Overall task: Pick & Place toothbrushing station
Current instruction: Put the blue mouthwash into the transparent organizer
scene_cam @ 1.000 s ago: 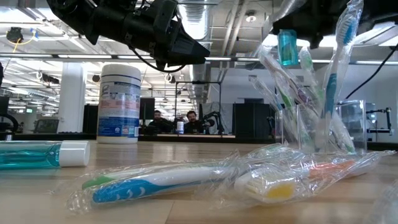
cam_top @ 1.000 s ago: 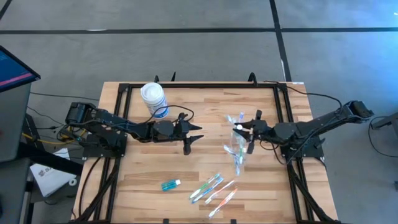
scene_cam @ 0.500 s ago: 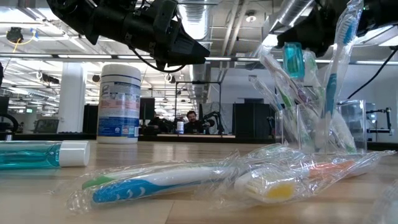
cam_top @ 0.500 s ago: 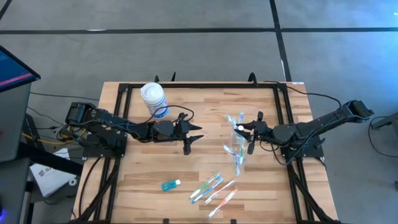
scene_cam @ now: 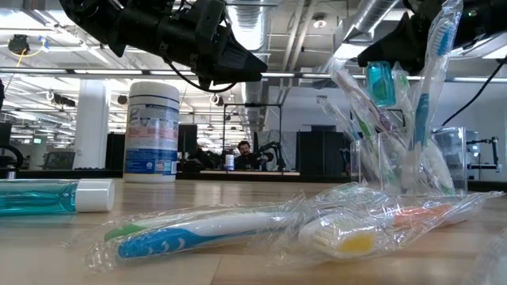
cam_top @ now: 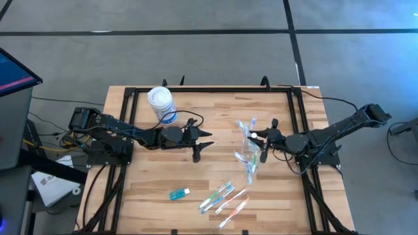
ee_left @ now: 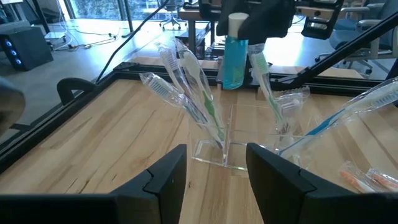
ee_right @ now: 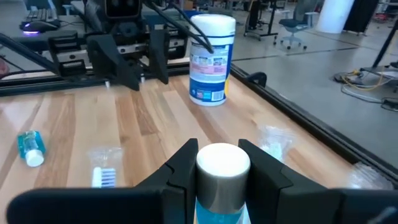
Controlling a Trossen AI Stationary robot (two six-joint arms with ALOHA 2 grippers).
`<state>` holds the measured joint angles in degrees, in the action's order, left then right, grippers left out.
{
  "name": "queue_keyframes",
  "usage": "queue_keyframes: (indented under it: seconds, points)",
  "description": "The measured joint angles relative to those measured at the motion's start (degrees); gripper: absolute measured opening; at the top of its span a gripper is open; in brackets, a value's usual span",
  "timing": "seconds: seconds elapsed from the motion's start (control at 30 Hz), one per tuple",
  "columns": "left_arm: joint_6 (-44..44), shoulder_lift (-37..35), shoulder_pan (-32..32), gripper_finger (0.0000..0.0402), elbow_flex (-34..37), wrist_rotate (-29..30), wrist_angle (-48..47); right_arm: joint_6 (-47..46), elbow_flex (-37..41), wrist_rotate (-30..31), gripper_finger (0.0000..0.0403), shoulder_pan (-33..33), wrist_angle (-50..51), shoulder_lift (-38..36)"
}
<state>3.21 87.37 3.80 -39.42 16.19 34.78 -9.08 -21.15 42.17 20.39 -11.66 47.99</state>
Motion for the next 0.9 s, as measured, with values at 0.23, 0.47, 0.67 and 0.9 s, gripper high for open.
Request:
queue_keyframes:
  seconds: [0.23,0.47,0.67,0.9]
  points:
    - [0.04,0.0,0.01,0.0159,0.0,0.0,-0.02,-0.2,0.0,2.56,0.0084,1.42,1.5,-0.48]
    - [0.04,0.0,0.01,0.0159,0.0,0.0,-0.02,-2.56,0.0,4.28,0.0084,1.41,5.28,-0.48]
    - [0.06,0.0,0.01,0.0159,0.0,0.0,-0.02,-2.58,0.0,4.44,0.0084,1.39,6.36,-0.48]
    - [0.06,0.0,0.01,0.0159,0.0,0.0,-0.04,-3.45,0.0,5.78,0.0084,1.41,9.39,-3.28]
